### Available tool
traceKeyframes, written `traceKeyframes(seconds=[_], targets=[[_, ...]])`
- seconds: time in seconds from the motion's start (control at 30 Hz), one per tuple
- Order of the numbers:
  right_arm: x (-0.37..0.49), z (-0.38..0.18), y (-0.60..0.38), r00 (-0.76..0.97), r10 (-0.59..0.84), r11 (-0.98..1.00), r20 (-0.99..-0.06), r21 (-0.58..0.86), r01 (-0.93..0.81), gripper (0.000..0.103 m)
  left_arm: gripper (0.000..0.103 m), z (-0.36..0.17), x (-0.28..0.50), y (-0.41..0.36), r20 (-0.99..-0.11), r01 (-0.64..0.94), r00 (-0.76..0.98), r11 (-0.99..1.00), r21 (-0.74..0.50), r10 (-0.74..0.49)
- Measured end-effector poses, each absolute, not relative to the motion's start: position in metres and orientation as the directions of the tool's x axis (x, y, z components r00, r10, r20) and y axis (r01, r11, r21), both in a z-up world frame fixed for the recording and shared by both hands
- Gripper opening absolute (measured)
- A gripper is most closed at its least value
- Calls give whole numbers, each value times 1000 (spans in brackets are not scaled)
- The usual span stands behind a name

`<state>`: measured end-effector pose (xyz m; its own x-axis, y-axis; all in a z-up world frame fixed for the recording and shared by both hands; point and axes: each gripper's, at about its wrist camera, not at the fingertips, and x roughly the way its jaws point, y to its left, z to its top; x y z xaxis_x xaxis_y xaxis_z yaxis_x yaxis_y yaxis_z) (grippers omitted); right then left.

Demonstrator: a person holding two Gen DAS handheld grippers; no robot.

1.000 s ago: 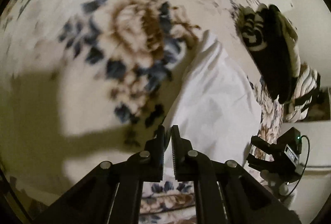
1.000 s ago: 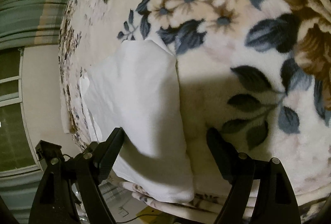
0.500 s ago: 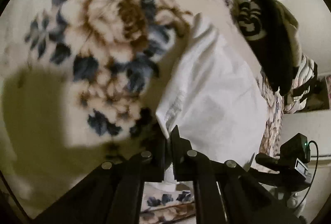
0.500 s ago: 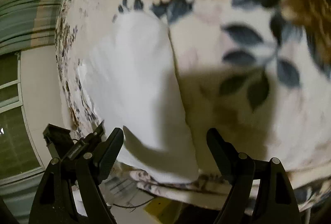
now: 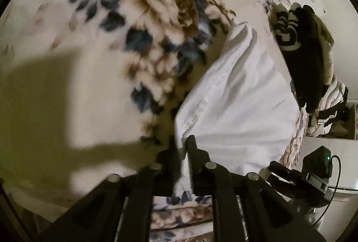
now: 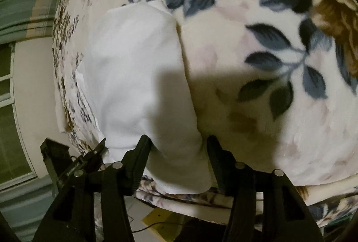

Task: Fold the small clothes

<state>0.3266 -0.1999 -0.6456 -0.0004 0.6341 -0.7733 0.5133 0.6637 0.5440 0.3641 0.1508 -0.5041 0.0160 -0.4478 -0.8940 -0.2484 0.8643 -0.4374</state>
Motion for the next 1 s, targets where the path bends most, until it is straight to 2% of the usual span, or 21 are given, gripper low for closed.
traceKeyframes(seconds=[0.03, 0.07, 0.1, 0.17, 0.3, 0.37, 0.4, 0.47, 0.5, 0.6, 0.77, 1.0], targets=[[328, -644, -201, 13, 634, 661, -773, 550, 511, 66, 41, -500, 367, 150, -879, -240, 39, 849, -470, -475], [329, -642, -202, 36, 638, 652, -769, 564, 507, 68, 55, -495, 370, 149, -857, -225, 76, 829, -512, -509], [331, -641, -205, 58, 644, 640, -763, 579, 506, 71, 75, -494, 373, 149, -850, -217, 100, 822, -526, -518], [334, -645, -207, 89, 656, 618, -750, 601, 507, 74, 76, -499, 384, 144, -812, -207, 116, 785, -584, -573], [338, -664, -206, 122, 700, 570, -704, 653, 498, 74, 75, -524, 403, 120, -816, -165, 54, 800, -576, -576], [340, -667, -200, 148, 721, 545, -677, 686, 482, 74, 73, -522, 406, 110, -822, -126, 64, 812, -569, -566], [342, -668, -197, 156, 727, 540, -669, 697, 472, 74, 69, -516, 405, 103, -821, -81, 77, 817, -570, -566], [345, -663, -189, 166, 720, 562, -674, 706, 432, 70, 41, -511, 402, 91, -826, -33, 80, 827, -561, -557], [345, -662, -187, 165, 711, 577, -684, 701, 419, 56, 25, -511, 401, 89, -831, -30, 75, 832, -554, -551], [345, -658, -189, 175, 695, 591, -698, 692, 415, 33, 15, -508, 400, 89, -827, -37, 96, 828, -559, -554], [346, -638, -190, 194, 679, 601, -708, 688, 407, 24, 12, -491, 396, 87, -825, -20, 110, 829, -560, -555], [350, -593, -196, 222, 665, 619, -713, 693, 370, 22, 10, -453, 404, 81, -801, -22, 141, 807, -590, -581]])
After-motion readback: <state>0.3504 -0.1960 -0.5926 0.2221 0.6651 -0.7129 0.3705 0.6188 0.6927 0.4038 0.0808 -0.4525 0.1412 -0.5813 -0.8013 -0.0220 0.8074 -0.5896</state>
